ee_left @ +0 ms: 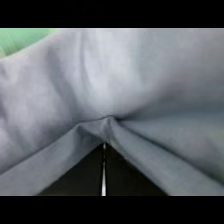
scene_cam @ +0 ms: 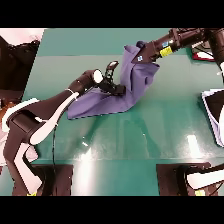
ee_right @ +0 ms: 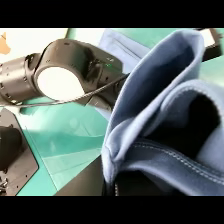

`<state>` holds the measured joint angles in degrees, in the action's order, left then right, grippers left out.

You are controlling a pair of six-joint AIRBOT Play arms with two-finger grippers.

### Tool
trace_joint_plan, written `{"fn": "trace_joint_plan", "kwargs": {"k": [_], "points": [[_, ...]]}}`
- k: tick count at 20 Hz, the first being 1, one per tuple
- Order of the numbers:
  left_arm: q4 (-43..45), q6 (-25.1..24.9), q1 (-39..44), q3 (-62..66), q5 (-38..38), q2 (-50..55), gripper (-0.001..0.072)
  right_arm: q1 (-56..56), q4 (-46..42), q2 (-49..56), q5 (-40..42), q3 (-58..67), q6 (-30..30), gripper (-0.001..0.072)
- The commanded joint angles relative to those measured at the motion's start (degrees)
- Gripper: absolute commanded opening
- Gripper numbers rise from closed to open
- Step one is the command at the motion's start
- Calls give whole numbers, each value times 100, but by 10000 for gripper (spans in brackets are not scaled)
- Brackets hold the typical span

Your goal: Fold the shirts.

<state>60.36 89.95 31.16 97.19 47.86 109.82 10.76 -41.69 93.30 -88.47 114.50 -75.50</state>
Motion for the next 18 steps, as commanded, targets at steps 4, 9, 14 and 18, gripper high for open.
{"fn": "trace_joint_plan", "kwargs": {"k": [4,9,14,18], "points": [[837,7,-907,223,872,-813,25,302,-4,-2,299,-9,-11,14],[1668,-61,-1899,223,1644,-2103,25,852,-39,66,852,-9,-7,14],[2031,-330,-2533,221,2221,-3161,26,1574,-42,634,1447,-7,-2,15],[2245,-339,-2549,227,2490,-3556,26,2264,-37,1311,2212,-7,68,18]]}}
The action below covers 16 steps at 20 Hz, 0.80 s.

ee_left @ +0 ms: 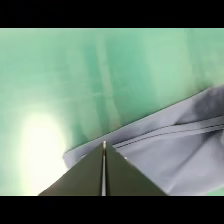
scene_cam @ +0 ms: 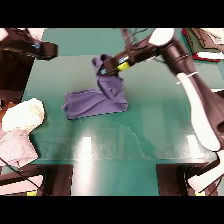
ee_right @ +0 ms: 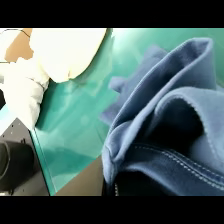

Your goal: Fold the shirts.

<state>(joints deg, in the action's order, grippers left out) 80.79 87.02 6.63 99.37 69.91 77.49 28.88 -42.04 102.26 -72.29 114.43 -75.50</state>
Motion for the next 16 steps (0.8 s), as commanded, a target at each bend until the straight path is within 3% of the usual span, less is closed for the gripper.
{"fn": "trace_joint_plan", "kwargs": {"k": [1,2,4,5,6,9,12,16], "points": [[197,-44,-96,9,337,-341,26,671,11,610,903,2,221,19],[197,-42,-96,9,393,-341,26,907,57,809,1226,52,387,34],[197,-42,-96,11,463,-341,26,1327,46,1204,1357,435,590,468],[199,-44,-96,9,481,-341,26,1445,37,1287,1292,560,603,600],[201,-44,-96,11,498,-341,26,1484,-7,1263,1211,560,614,637],[201,-46,-96,9,568,-339,26,1117,-22,767,824,-101,614,634],[195,-44,-96,9,564,-339,26,254,-299,251,136,-894,614,630],[127,-44,-96,9,557,-339,26,-1054,-540,-160,68,-2009,586,628]]}}
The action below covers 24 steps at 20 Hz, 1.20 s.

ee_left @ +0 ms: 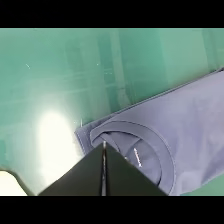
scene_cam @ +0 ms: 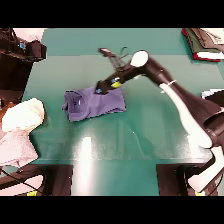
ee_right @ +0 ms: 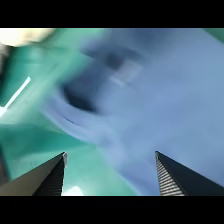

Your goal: Fold the shirts.

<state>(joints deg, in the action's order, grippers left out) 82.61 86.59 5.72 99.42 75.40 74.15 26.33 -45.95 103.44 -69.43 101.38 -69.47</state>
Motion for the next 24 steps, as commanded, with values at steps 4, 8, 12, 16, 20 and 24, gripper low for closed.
{"fn": "trace_joint_plan", "kwargs": {"k": [4,8,12,16,20,24], "points": [[-101,0,-2,4,7,-4,26,-1683,623,-103,-247,-1499,-101,631],[-151,-2,-2,4,17,-4,26,-1725,1488,533,-289,-1609,-98,631],[-162,-2,-2,4,46,-4,26,-1309,2070,938,74,-1600,-94,630],[-162,-2,-4,4,70,-4,26,-796,2232,999,616,-1569,13,619],[-162,-2,-2,4,107,-4,27,-470,2190,999,894,-1102,387,160],[-160,-11,-2,4,308,-4,26,-752,2173,898,435,-267,442,17]]}}
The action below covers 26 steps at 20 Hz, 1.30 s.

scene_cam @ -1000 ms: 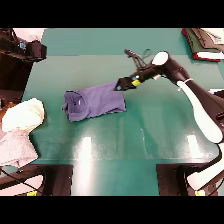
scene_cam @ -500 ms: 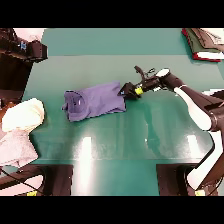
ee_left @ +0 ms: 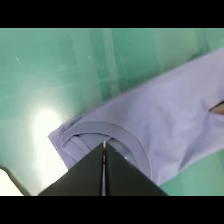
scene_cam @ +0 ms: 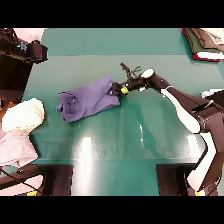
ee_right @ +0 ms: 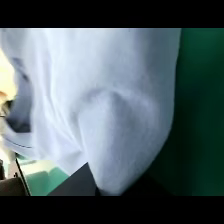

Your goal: Fold the shirts.

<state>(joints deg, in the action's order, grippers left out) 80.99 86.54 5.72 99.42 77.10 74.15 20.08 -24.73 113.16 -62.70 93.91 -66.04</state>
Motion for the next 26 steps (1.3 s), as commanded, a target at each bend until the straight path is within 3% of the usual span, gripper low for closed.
{"fn": "trace_joint_plan", "kwargs": {"k": [1,3,7,10,17,26], "points": [[2,-35,-4,4,203,-4,27,-358,50,-229,-420,597,92,17],[2,-151,-4,4,323,-4,26,-968,-254,-710,-691,634,44,17],[-17,-149,-4,4,343,-4,26,-2581,-2061,-1794,-1215,634,-376,17],[-90,-142,-2,4,326,-4,27,-3899,-2820,-2345,-1281,634,-557,17],[-380,-94,0,4,330,-4,26,-6518,-2916,-2601,-1224,636,-599,17],[-428,-103,2,4,188,-4,26,-7281,-2496,-3012,-1285,636,-599,17]]}}
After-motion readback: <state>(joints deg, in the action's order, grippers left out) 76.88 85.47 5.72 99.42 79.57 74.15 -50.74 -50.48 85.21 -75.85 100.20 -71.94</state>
